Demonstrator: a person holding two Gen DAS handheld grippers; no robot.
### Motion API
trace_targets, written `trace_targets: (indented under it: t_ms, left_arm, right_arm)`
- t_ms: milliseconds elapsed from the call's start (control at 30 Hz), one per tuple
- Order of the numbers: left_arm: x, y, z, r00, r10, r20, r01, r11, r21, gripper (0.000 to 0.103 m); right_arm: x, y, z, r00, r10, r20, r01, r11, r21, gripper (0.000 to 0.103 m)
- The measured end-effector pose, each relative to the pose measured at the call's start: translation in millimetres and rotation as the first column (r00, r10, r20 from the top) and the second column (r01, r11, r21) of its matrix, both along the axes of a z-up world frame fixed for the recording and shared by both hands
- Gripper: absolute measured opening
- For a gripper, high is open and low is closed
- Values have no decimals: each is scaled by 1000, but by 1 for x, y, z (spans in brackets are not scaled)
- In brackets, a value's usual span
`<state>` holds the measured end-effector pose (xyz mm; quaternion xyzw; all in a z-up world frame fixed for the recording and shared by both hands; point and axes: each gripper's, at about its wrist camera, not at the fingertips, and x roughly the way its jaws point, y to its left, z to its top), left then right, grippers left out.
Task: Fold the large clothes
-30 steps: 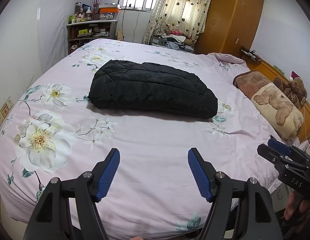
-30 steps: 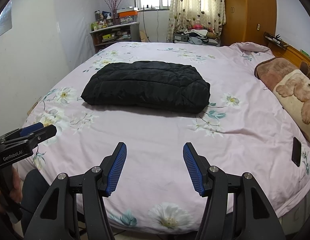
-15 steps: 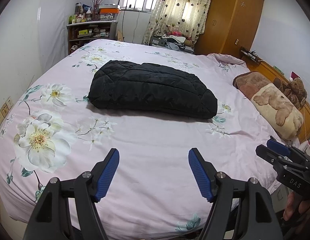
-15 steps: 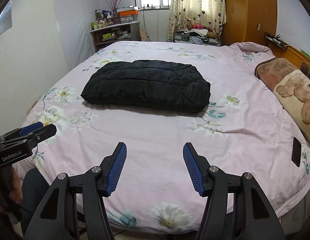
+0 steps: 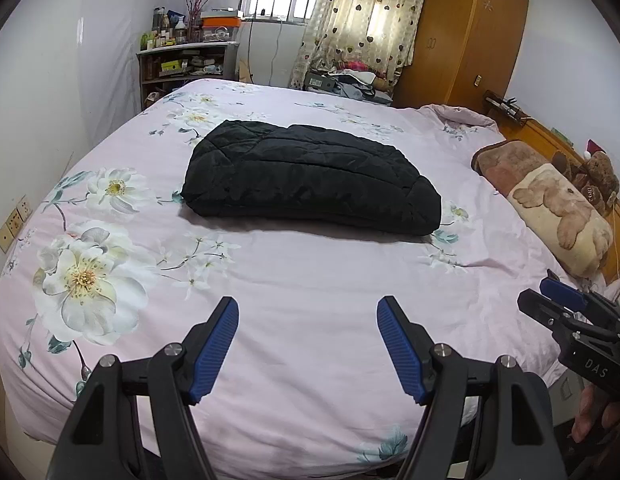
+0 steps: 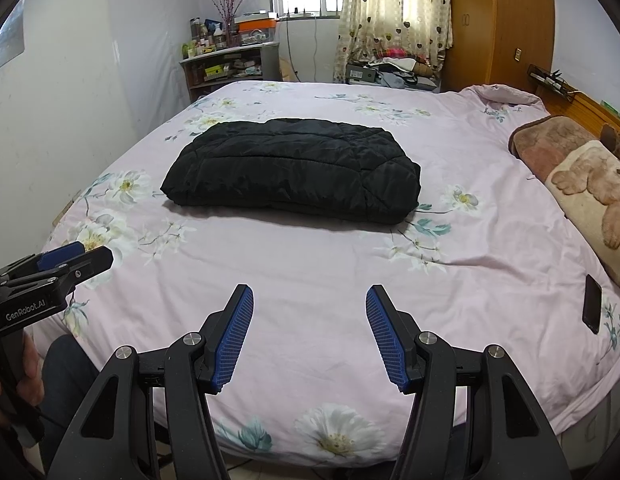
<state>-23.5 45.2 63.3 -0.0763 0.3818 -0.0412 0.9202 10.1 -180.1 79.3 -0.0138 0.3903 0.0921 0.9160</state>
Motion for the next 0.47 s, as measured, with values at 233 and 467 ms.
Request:
trace_targets:
  t_ms: [233, 467]
  left_arm:
    - [-2, -1, 1, 999, 29, 25, -29, 999, 29, 74]
    - [0, 0, 2, 999, 31, 27, -32, 999, 18, 74]
  right_arm:
    - [0, -3, -2, 1000, -1, 0, 1, 1000, -5, 59]
    - [0, -5, -4, 1000, 0, 1, 0, 1000, -5, 59]
